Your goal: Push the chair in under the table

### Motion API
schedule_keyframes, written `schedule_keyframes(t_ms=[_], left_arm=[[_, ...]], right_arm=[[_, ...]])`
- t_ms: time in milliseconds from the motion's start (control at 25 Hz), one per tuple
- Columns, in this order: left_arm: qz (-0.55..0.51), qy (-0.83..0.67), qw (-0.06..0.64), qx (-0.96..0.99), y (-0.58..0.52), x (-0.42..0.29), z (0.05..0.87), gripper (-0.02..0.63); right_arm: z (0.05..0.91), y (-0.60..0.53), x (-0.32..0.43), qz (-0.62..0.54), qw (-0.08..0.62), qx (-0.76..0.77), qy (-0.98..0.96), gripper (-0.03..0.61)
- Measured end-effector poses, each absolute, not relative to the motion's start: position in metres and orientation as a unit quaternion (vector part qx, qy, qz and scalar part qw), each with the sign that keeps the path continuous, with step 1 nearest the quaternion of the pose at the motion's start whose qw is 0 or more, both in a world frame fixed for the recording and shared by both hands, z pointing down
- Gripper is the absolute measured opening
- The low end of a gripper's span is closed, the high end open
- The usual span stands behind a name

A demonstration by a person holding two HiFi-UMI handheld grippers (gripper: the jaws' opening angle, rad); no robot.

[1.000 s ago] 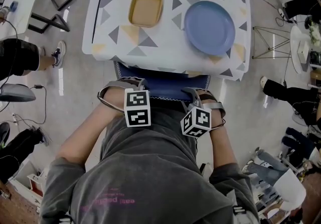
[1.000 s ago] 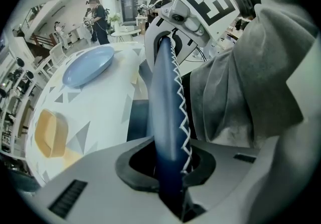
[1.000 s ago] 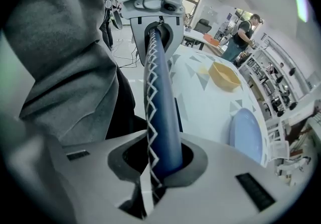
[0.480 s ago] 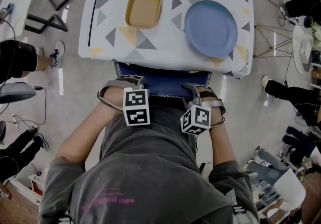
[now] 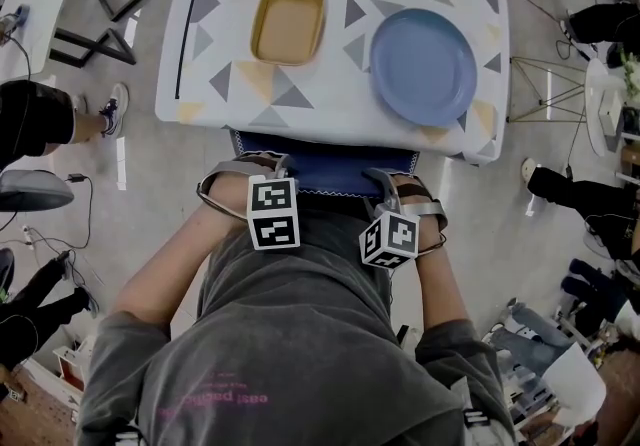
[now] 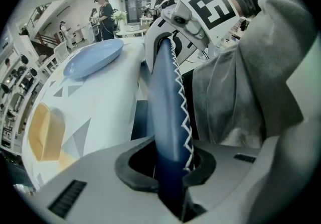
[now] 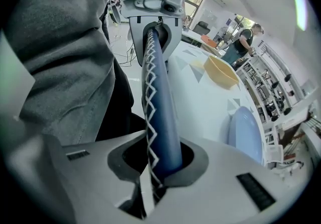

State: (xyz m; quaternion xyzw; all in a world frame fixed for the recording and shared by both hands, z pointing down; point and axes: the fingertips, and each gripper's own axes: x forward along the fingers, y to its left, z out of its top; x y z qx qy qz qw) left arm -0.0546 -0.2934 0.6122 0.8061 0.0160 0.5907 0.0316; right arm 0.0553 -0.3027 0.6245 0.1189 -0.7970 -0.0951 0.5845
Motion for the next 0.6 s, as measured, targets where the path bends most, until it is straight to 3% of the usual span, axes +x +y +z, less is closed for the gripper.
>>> schedule_keyframes(t_ms=[600], left_arm=[[0.58, 0.012, 0.03, 0.814, -0.283, -0.054, 0.633, 0.084]], right_arm=[[0.648, -0.291, 0.055, -0.064, 0.587, 0.118, -0.798, 0.067]])
